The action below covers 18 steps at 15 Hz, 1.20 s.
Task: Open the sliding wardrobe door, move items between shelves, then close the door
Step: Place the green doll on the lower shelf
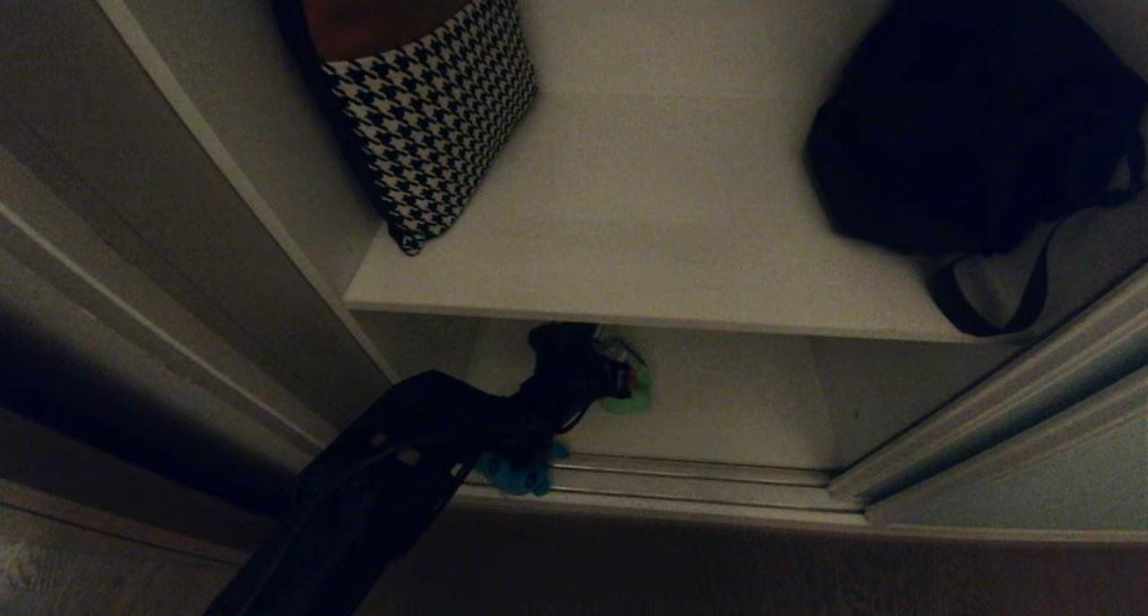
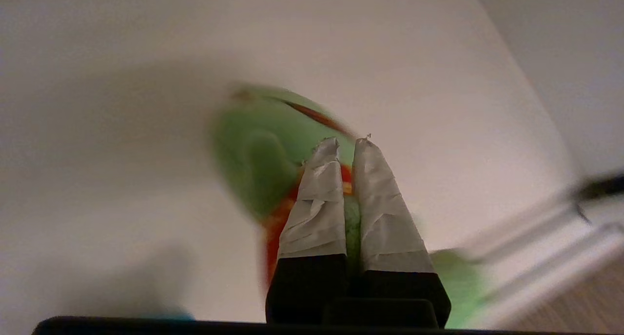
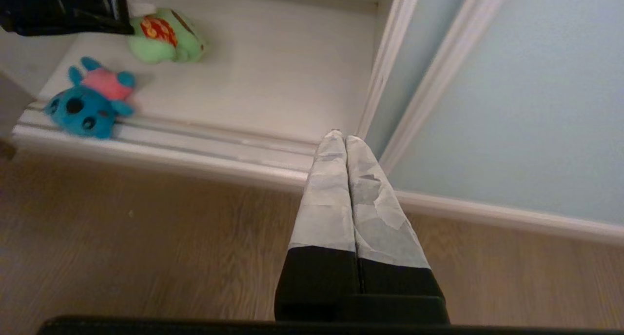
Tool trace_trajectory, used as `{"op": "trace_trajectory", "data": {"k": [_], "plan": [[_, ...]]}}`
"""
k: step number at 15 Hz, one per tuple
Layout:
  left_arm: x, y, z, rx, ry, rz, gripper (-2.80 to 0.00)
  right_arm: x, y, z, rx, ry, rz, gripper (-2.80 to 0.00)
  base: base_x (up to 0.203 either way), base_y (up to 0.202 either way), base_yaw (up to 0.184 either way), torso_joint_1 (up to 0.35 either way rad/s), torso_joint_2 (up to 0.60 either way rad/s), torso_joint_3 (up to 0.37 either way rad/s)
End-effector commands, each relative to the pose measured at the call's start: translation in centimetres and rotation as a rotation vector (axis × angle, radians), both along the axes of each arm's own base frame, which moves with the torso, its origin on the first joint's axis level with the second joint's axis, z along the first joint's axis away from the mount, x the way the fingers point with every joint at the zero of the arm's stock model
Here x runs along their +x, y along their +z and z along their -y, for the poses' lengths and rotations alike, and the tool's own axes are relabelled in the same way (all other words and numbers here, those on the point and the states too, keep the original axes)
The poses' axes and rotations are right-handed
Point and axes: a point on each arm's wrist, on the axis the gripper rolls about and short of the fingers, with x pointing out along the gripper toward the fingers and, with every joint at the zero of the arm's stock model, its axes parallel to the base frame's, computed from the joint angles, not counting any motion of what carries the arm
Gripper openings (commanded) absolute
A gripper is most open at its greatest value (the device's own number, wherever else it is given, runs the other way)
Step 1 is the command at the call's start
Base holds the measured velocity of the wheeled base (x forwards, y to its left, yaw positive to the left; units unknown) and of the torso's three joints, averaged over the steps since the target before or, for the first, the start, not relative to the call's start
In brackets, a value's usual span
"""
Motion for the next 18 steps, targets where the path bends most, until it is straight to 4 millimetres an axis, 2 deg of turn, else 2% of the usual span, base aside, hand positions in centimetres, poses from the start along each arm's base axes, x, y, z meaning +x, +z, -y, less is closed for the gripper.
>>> {"op": "trace_trajectory", "data": {"k": [1, 3, 10, 16, 18], "plan": [[0.0, -0.3, 0.0, 0.002, 0.001, 0.003, -2.8, 0.0, 0.0, 0.0, -0.001, 0.0, -0.001, -2.8, 0.168, 0.0, 0.001, 0.007, 0.0, 0.005], [0.0, -0.3, 0.0, 0.058, 0.002, 0.051, -2.8, 0.0, 0.0, 0.0, 0.0, 0.0, 0.0, -2.8, 0.044, 0.0, 0.0, 0.004, 0.0, 0.003], [0.7, -4.9, -1.6, 0.11, -0.027, 0.004, -2.8, 0.0, 0.0, 0.0, -0.001, 0.0, 0.0, -2.8, 0.0, 0.0, 0.0, 0.0, 0.0, 0.0], [1.1, -4.5, -2.2, 0.098, -0.06, 0.064, -2.8, 0.0, 0.0, 0.0, 0.0, 0.0, 0.001, -2.8, 0.0, 0.0, 0.0, 0.0, 0.0, 0.0], [1.0, -5.1, -2.2, 0.103, -0.076, 0.083, -2.8, 0.0, 0.0, 0.0, -0.001, 0.001, 0.001, -2.8, 0.0, 0.0, 0.0, 0.0, 0.0, 0.0]]}}
